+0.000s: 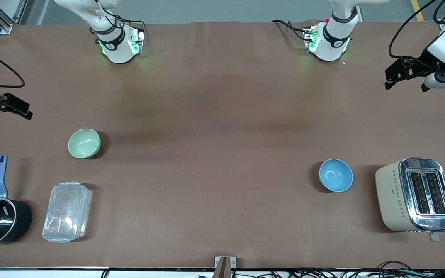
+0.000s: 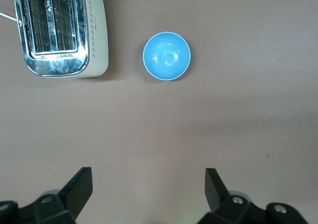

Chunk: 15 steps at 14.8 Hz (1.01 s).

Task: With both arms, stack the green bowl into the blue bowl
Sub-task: 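Reach the left gripper to the blue bowl while the right gripper reaches the green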

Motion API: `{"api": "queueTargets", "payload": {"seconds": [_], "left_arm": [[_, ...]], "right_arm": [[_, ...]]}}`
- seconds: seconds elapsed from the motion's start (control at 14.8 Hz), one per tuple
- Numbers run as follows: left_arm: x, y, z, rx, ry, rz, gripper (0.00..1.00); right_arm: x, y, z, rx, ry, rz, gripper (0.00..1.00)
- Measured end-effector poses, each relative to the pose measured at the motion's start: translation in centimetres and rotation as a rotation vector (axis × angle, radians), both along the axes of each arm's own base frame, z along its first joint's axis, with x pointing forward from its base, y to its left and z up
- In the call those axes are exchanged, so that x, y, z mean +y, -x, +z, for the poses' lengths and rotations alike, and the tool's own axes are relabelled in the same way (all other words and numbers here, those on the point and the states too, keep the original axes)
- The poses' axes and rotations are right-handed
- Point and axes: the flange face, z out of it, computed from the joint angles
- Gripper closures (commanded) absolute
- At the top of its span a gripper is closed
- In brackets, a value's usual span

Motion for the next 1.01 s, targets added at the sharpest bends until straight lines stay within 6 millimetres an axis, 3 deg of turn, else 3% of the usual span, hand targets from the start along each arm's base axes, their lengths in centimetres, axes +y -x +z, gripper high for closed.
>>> {"api": "queueTargets", "payload": {"seconds": [0.4,0.54,0.74,1.01], "left_arm": [[0.2,-0.6,-0.2,0.002,0.001,0.004,0.00],[0.5,-1.5,-1.2,0.020,0.002,0.010,0.00],[1.0,-4.1,-5.3,0.071,0.003,0.020,0.00],[1.1,-9.1,-14.2,0.060,-0.020,0.012,0.00]], "right_arm": [[-0.1,-0.2,-0.3,0.001,0.000,-0.001,0.00],[-0.3,-0.4,-0.5,-0.004,0.001,-0.005,0.00],[-0.8,-1.0,-1.7,-0.001,0.001,-0.012,0.00],[-2.8,-1.5,-6.8,-0.001,0.001,-0.001,0.00]]}}
